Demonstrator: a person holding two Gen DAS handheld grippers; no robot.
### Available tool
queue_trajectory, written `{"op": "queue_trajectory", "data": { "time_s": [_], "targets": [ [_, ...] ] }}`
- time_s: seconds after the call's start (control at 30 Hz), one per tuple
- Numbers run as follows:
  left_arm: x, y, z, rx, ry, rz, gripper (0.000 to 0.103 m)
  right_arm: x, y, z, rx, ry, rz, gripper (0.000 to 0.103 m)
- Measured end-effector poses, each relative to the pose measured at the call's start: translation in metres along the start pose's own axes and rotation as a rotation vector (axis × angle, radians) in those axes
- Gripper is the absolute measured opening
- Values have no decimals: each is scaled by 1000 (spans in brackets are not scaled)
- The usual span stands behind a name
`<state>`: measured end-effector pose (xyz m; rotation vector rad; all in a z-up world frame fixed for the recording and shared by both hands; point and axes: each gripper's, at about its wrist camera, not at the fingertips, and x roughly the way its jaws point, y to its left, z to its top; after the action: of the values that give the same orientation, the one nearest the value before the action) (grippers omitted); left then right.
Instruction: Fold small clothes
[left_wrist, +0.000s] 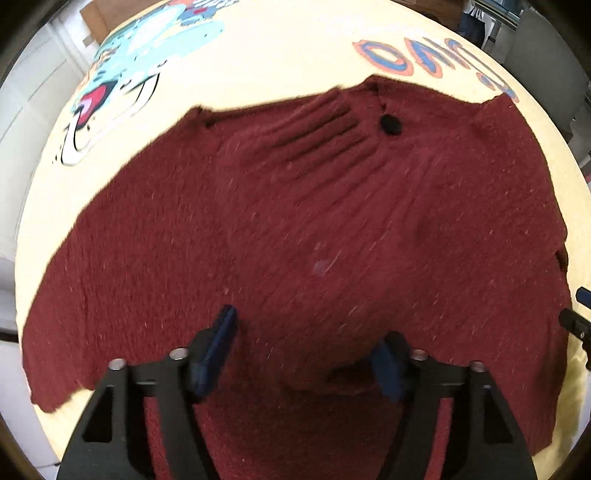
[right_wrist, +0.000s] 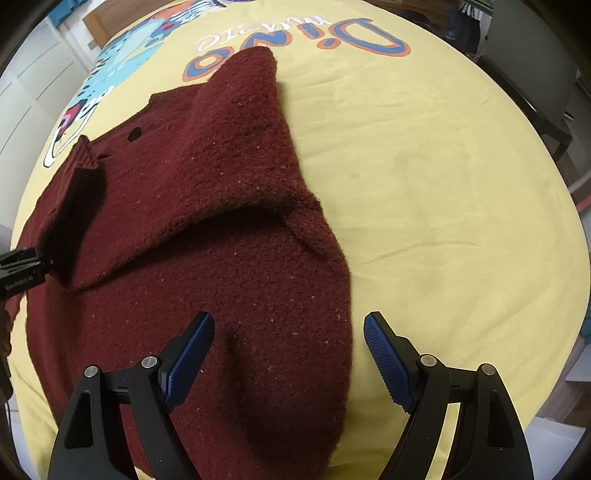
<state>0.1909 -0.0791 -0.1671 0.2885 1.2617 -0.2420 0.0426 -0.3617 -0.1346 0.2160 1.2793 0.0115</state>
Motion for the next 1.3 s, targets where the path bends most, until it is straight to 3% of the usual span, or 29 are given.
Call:
{"op": "queue_trajectory", "data": {
  "time_s": [0.07,0.2,0.27,0.37,0.63,0.7,1.0,1.1,1.17,1.3],
  "targets": [
    [3,-4,12,4,-4,11,66,-1,-1,-1,3,0,1,84],
    [6,10,20,-18,21,-41,61,0,-3,-3,6,5,2,84],
    [7,19,20,-46,18,-60,35,2,-4,-4,6,13,7,84],
    [7,42,15,-93,12,-94,25,6,0,-4,-3,25,3,84],
    [20,109,-21,-291,23,-171,23,6,15,0,-26,27,7,84],
    [28,122,-31,-322,33,-188,25,5,18,0,-36,21,8,84],
    [37,158,-58,-428,57,-231,64,4,21,0,-46,22,4,84],
    [16,137,-74,-435,66,-214,77,5,21,-2,-47,25,2,84],
    [11,147,-75,-439,55,-206,89,6,21,-2,-45,27,1,84],
    [-9,152,-61,-434,-27,-139,94,7,24,-3,-44,30,0,84]
  ]
}}
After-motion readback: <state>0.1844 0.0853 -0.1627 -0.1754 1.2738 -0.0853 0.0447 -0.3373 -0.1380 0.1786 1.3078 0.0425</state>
